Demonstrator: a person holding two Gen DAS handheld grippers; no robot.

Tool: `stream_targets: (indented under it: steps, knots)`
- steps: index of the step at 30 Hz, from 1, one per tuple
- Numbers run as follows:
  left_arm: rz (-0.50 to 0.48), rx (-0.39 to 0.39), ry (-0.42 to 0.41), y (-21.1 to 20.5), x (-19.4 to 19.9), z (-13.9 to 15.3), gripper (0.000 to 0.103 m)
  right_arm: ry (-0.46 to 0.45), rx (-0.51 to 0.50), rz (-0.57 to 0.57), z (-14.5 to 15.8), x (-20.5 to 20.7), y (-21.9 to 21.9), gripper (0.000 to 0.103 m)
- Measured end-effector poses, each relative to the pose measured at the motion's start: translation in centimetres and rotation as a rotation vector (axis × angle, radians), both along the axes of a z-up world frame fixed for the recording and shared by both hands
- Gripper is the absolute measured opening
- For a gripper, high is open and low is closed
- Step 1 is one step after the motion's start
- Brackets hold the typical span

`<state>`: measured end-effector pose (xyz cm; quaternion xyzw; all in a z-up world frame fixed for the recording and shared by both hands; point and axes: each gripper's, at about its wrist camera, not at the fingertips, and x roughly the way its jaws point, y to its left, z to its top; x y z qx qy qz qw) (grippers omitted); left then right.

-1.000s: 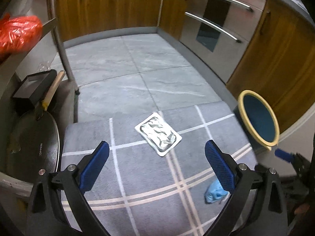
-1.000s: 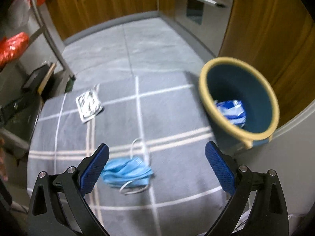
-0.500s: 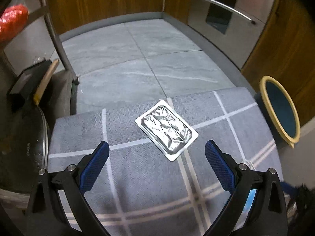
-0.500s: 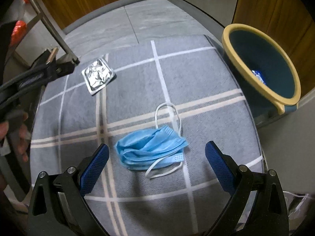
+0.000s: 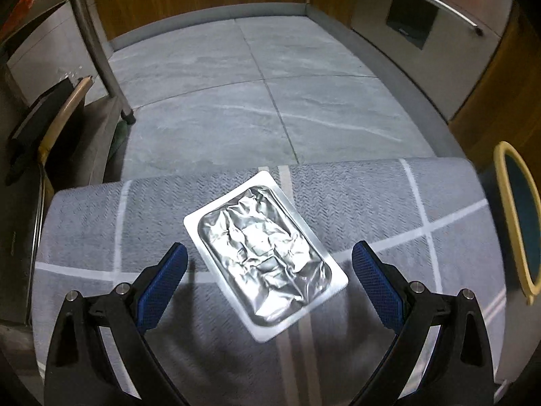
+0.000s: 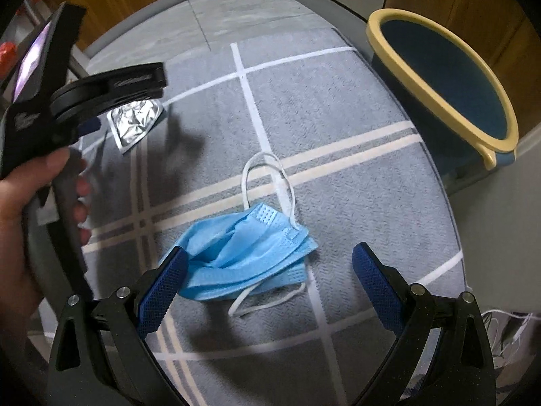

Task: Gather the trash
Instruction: 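Grasp the blue face mask with the right gripper while the left grasps the foil tray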

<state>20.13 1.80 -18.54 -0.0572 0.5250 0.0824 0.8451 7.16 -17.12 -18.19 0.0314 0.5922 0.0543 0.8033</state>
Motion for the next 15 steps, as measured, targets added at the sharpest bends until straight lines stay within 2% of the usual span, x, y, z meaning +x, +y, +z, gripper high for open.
stream_targets:
  steps: [3, 8, 9, 11, 13, 15]
  knots:
    - [0.044, -0.007, 0.015, 0.1, 0.4, -0.9, 0.096, -0.004, -0.008, 0.009, -0.3, 0.1, 0.4, 0.097]
    - [0.05, 0.047, 0.003, -0.4, 0.7, -1.1, 0.096, -0.016, -0.032, 0.042, -0.8, -0.1, 1.6, 0.096]
    - [0.057, 0.05, -0.001, -0.4, 0.6, -1.0, 0.093, -0.016, -0.036, 0.048, -0.9, -0.2, 1.7, 0.094]
    - [0.051, 0.051, -0.014, -0.4, 0.5, -0.8, 0.08, -0.017, -0.042, 0.066, -1.0, -0.4, 2.0, 0.085]
    - [0.043, 0.047, -0.014, -0.3, 0.5, -0.7, 0.076, -0.016, -0.032, 0.078, -0.9, -0.4, 2.2, 0.061]
    - [0.04, 0.031, -0.017, 0.1, 0.3, -0.5, 0.072, -0.025, -0.043, 0.079, -0.8, -0.2, 2.3, 0.053]
